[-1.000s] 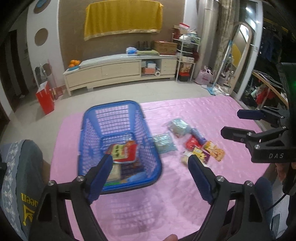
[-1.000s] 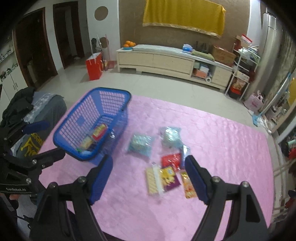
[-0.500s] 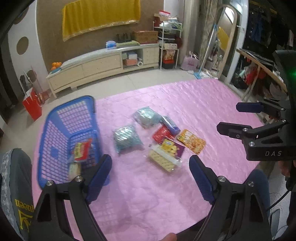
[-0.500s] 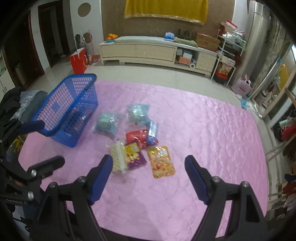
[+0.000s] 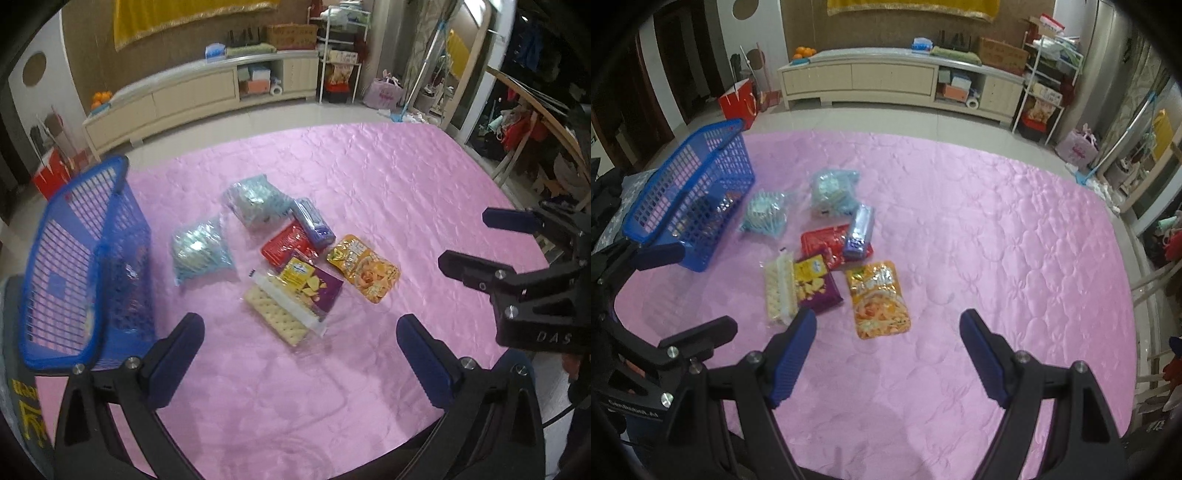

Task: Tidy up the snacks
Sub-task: 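Move both tools back from the basket toward the remaining snacks, then close the left tool on the cracker pack while the right tool grasps the yellow noodle pouch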

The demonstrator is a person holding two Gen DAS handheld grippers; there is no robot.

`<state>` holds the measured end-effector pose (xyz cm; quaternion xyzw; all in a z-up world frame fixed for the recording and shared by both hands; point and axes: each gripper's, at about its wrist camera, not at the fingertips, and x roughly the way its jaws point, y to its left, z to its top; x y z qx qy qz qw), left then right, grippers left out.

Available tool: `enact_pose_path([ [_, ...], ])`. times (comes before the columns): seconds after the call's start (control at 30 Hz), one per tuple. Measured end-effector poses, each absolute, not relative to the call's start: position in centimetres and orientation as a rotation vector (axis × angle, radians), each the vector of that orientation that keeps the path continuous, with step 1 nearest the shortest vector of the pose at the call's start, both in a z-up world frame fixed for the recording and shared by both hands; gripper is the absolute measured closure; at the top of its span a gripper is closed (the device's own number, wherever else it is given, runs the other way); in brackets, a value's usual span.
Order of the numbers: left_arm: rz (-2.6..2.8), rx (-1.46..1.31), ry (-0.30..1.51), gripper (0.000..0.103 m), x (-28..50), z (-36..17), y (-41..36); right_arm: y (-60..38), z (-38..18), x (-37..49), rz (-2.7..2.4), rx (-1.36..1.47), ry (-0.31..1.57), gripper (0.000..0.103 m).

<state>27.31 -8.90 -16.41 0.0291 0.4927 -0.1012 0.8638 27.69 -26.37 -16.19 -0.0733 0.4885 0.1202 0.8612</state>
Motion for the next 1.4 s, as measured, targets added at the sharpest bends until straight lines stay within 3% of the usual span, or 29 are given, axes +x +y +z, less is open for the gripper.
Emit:
enact_pose_path([
  [0.7,-0.115,-0.132,1.193,0.000,33.6,-24.8,-7.8,-27.5,-22.5,31.9,0.244,-0.143,1.127,0.020],
  [1.17,-0.030,-0.107,1.313,0.000,35.1,-29.9,-7.9,-29.6,-23.5,31.1,0.233,-0.110,1.144,0.020],
  [1.3,-0.013,-0.100,1.291,0.005,34.4,-29.9,-8.2,-30.0,-23.5,30.7,0.220,-0.112,1.154,0.020],
  [1.4,-0.007,-0.095,1.279,0.019,33.6,-29.5,-8.2,-30.1,-23.4,30.3,0.217,-0.110,1.156,0.020],
])
